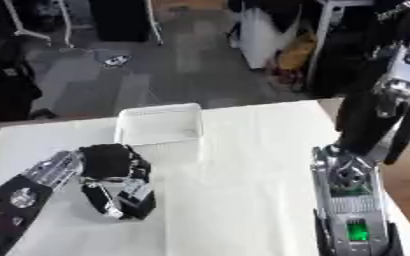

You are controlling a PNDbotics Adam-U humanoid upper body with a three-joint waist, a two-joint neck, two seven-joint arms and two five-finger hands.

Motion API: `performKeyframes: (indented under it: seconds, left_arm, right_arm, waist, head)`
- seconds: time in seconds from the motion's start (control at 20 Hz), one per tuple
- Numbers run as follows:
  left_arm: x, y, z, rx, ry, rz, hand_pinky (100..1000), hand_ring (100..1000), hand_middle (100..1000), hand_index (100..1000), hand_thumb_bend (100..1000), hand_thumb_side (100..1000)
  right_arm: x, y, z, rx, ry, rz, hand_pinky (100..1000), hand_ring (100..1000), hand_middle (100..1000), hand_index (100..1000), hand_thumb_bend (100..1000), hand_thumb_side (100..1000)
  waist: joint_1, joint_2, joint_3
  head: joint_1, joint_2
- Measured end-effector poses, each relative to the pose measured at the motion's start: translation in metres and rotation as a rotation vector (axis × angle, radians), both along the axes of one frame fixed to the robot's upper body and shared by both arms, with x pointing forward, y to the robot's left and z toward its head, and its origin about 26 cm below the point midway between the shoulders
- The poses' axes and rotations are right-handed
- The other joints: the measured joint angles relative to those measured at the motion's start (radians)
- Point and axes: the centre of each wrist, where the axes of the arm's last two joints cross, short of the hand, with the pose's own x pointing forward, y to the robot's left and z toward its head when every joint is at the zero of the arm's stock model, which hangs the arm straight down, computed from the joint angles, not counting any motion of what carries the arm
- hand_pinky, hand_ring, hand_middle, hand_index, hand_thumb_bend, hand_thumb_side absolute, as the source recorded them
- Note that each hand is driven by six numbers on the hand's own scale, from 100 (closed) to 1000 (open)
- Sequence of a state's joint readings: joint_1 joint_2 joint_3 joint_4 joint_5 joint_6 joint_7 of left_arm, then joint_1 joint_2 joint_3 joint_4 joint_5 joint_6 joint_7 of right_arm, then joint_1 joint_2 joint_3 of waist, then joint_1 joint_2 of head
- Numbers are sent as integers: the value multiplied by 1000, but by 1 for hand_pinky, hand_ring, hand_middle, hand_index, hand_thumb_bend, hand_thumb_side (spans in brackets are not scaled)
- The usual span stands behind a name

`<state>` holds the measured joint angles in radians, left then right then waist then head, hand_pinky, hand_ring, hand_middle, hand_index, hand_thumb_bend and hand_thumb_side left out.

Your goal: Pick up objects on the table and place them in the box.

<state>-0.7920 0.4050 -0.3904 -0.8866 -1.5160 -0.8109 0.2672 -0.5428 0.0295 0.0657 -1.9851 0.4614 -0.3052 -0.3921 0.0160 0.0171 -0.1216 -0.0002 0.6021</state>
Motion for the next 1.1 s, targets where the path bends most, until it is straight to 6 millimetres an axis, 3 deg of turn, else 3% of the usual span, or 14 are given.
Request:
performKeyframes:
  seconds: [0.05, 0.15, 0.35, 0.8, 1.1]
  left_arm:
    - [0, 0, -1, -32, -1, -3, 100, 329, 381, 490, 297, 898]
    - [0, 3, -3, -93, -2, -1, 100, 245, 304, 423, 284, 925]
    - [1, 6, -8, -169, 6, 9, 100, 120, 188, 337, 306, 926]
    - [0, 10, -15, -260, 34, 33, 100, 100, 160, 318, 298, 918]
    - [-4, 5, -7, -343, 9, 36, 100, 100, 150, 314, 290, 922]
  right_arm:
    - [0, 0, 0, 0, 0, 0, 836, 736, 726, 822, 103, 1000]
    - [0, 0, 0, 1, -2, 0, 836, 736, 726, 822, 103, 1000]
    - [0, 0, 0, 3, -4, 0, 836, 736, 726, 822, 103, 1000]
    - [0, 0, 0, 3, -4, 0, 836, 736, 726, 822, 103, 1000]
    - [0, 0, 0, 3, -4, 0, 836, 736, 726, 822, 102, 1000]
  waist:
    - [0, 0, -1]
    - [0, 1, -2]
    - [0, 1, -2]
    - [0, 1, 0]
    - [1, 1, 1]
  head:
    - [0, 0]
    - [0, 0]
    - [0, 7]
    - [0, 8]
    - [0, 8]
